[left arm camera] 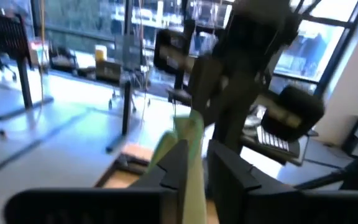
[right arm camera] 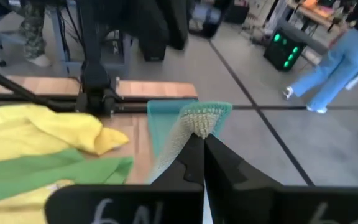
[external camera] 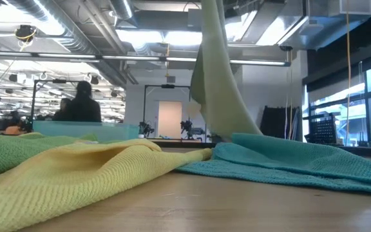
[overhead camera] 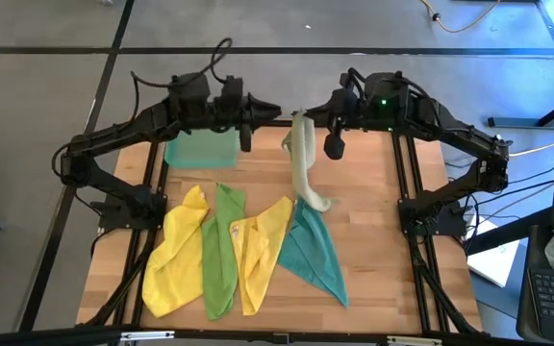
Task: Fold microfiber towels
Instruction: Fold the light green microfiber cloth
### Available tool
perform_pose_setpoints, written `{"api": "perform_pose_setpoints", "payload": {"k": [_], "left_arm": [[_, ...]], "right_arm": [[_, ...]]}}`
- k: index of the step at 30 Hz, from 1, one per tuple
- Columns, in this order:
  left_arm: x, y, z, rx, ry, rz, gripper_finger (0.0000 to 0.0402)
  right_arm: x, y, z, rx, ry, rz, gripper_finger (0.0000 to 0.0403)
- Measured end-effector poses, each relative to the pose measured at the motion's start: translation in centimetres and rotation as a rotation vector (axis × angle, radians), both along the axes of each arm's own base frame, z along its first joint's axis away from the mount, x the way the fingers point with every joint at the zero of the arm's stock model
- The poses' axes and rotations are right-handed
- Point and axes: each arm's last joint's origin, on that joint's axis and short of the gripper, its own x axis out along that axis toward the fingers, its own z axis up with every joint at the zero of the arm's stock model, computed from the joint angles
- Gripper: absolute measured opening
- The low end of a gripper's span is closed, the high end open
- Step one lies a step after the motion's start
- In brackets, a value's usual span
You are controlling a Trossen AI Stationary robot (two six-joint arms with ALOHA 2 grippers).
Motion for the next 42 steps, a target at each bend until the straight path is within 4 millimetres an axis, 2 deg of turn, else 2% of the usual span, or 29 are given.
{"api": "perform_pose_setpoints", "payload": {"k": [6, 12, 20, 25, 34, 42], "left_arm": [[2.2, -0.3, -1.4, -0.019, 0.032, -0.057, 0.0126], [3.1, -0.6, -1.8, -0.009, 0.029, 0.02, 0.0164], [3.1, -0.4, -2.0, 0.038, 0.052, 0.051, 0.0168], [3.6, -0.7, -1.5, 0.024, -0.025, -0.071, 0.0167], [6.5, -2.1, -4.1, -0.115, 0.052, -0.252, 0.0166], [6.8, -2.5, -4.7, -0.126, 0.089, -0.251, 0.0166]], "right_arm": [[0.4, 0.0, 0.4, 0.007, -0.051, 0.024, 0.0004], [0.8, 0.1, 0.0, 0.035, -0.038, 0.029, 0.0004], [0.8, 0.2, 0.0, 0.046, -0.044, 0.065, 0.0005], [0.8, 0.1, 0.1, 0.038, -0.045, 0.04, 0.0006], [0.8, -0.4, 0.7, 0.009, -0.114, -0.015, 0.0006], [0.8, -0.4, 0.7, 0.012, -0.114, -0.018, 0.0006]]}}
